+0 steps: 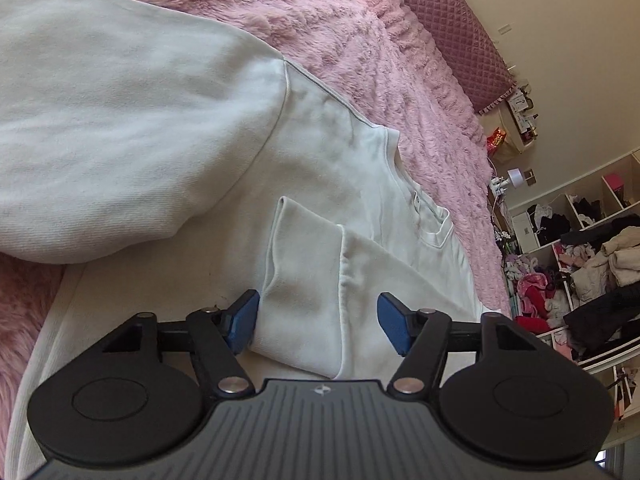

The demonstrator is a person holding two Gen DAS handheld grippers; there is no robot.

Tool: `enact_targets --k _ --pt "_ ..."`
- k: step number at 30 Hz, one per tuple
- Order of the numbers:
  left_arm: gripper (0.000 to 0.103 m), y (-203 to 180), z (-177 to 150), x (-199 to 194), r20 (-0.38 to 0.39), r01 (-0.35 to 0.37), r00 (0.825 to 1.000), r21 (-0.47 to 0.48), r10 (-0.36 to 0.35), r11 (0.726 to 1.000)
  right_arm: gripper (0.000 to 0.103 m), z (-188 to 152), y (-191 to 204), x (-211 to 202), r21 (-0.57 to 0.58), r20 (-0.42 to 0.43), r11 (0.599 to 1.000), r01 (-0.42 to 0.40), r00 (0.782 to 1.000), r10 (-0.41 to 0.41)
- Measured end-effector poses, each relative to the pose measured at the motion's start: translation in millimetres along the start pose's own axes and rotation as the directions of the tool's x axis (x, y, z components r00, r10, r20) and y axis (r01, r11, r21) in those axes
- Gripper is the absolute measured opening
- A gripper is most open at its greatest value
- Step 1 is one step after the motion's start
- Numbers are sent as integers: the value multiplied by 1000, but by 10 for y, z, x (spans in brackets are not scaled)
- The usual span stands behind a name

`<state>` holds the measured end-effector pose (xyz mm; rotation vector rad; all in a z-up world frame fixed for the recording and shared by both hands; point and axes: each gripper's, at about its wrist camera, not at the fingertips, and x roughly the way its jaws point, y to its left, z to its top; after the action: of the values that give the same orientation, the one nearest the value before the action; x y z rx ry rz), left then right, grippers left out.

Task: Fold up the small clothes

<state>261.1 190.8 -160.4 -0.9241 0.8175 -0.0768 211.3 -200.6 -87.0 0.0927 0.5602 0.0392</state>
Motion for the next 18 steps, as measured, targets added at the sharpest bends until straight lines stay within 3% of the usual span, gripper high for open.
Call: enact_targets --k 1,3,4,9,14,18 --pt "52 -5 6 37 -8 4 1000 -17 -4 1000 54 -31 -31 9 13 -5 1000 3 1000 -3" --pt "16 11 6 87 -25 25 999 -39 -26 999 54 -88 -34 35 28 -12 1000 4 1000 -3" --pt "11 9 4 106 -29 41 999 -48 -43 998 55 -109 -31 43 24 -14 1000 7 1000 -7" --pt "7 -195 -1 -127 93 72 993 35 -75 997 58 -174 122 141 -109 -13 990 85 996 -87" --pt "6 -321 135 -585 241 94 965 58 -105 994 57 -255 218 333 -238 -16 963 124 991 -132" --pt "6 -243 162 -769 322 28 946 56 -44 998 57 -293 276 539 -298 20 938 178 983 -180"
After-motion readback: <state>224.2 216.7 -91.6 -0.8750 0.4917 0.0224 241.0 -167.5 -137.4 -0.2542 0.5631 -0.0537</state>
